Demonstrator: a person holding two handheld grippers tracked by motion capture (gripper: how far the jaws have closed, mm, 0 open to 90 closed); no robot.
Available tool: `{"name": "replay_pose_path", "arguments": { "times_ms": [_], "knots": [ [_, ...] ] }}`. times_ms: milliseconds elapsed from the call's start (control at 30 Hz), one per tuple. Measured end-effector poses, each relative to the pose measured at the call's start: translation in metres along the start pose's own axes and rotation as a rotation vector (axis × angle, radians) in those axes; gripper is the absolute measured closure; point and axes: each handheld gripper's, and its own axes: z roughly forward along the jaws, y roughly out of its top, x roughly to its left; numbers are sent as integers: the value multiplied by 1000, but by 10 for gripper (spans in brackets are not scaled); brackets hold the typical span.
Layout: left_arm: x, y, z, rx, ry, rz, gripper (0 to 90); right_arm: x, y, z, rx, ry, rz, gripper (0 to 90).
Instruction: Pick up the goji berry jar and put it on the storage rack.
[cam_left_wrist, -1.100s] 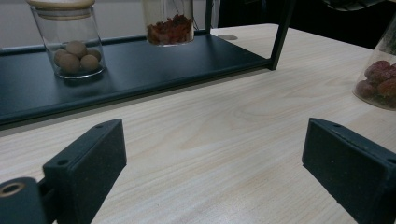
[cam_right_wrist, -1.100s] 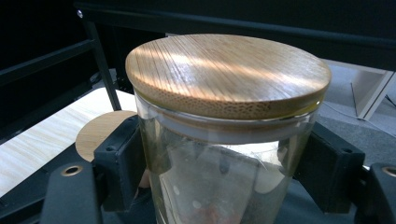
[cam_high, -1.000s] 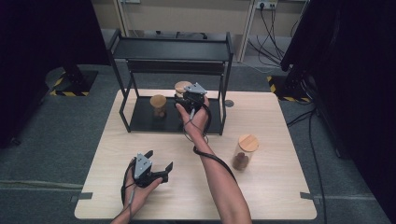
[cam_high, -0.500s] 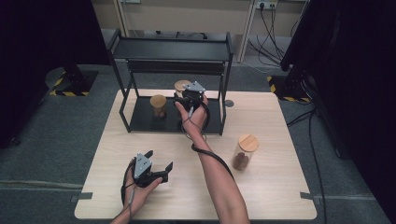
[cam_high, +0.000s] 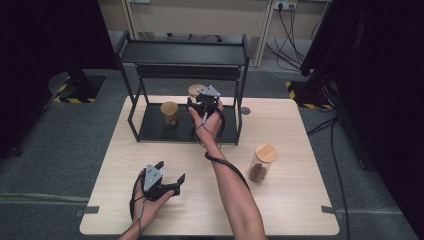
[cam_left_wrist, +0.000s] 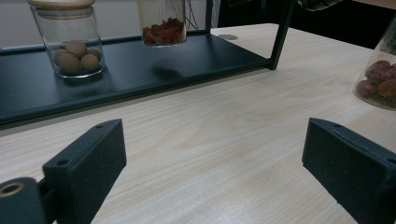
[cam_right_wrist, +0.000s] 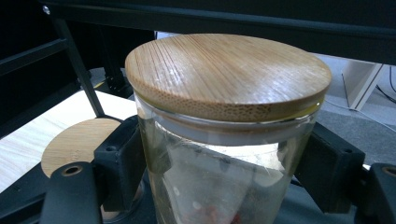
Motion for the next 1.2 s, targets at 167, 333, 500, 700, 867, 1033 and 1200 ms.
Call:
{"name": "replay_pose_path", "arguments": {
  "times_ms": [167, 333, 500, 700, 867, 1033, 1200],
  "knots": [
    [0, 0, 0, -3, 0, -4, 57, -1, -1, 3, 3, -9, 0, 251],
    [0, 0, 0, -3, 0, -2, 57, -2, -4, 7, 10, -14, 0, 251],
    [0, 0, 0, -3, 0, -1, 57, -2, -6, 9, 17, -20, -2, 251],
    [0, 0, 0, -3, 0, -1, 56, -1, -8, 10, 22, -19, -7, 251],
    [0, 0, 0, -5, 0, -2, 57, 1, -10, 12, 23, -20, -12, 251],
    [0, 0, 0, -6, -1, -1, 57, 2, -11, 14, 36, -18, -19, 251],
    [0, 0, 0, -6, -1, -1, 57, 1, -13, 15, 40, -21, -17, 250]
  ]
}}
